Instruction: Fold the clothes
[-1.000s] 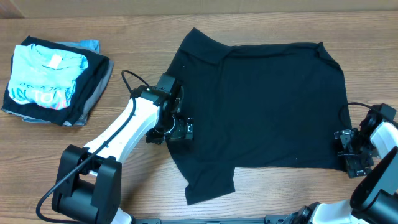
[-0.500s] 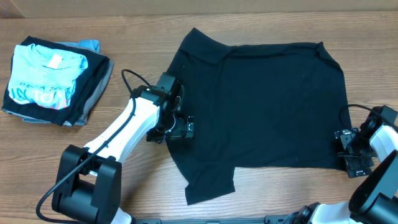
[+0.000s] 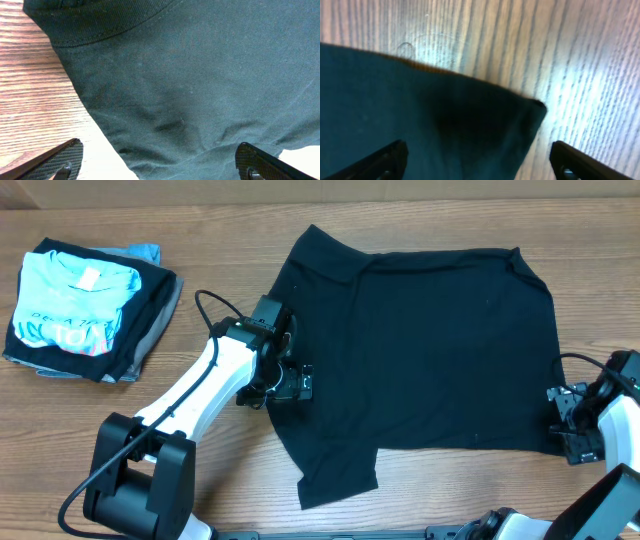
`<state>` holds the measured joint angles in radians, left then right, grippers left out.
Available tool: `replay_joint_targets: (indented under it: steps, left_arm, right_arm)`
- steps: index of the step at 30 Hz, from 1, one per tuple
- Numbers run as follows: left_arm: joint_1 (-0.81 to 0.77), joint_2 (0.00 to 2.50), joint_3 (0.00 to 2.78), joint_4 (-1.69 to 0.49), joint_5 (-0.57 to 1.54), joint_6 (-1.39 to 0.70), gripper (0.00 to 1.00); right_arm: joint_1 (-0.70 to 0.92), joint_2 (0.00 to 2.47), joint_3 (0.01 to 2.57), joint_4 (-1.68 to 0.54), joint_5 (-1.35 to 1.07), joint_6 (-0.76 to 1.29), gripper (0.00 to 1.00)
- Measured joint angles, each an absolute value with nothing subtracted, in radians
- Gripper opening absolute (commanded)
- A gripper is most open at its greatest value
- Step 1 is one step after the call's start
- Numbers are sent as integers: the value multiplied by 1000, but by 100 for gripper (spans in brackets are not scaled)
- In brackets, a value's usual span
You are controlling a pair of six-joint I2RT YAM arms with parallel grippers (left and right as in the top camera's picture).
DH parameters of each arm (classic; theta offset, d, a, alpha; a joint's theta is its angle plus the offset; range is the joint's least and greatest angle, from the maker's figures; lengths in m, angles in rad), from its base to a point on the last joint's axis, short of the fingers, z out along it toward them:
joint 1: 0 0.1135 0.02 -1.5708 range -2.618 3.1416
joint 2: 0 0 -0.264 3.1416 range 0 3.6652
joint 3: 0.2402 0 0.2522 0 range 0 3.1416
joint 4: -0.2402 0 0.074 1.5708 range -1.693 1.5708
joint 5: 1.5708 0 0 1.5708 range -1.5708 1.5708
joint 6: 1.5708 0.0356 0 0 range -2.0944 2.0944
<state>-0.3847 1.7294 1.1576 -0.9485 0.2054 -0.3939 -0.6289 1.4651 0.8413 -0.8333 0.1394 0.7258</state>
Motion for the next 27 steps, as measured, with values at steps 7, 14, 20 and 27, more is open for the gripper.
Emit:
replay_joint_targets:
  steps: [7, 14, 20, 27]
  left_arm:
    - [-385, 1729, 1158, -941, 204, -394, 100]
    - [-385, 1729, 1158, -938, 190, -394, 100]
    - [-385, 1729, 1158, -937, 189, -394, 100]
    - [-385, 1729, 1158, -936, 189, -394, 100]
  right_arm:
    - [-668, 1465, 814, -798, 142, 728, 86]
    - [-668, 1472, 754, -730, 110, 712, 87]
    - [-681, 1478, 742, -700, 107, 709, 91]
    - [-681, 1480, 688, -637, 104, 707, 87]
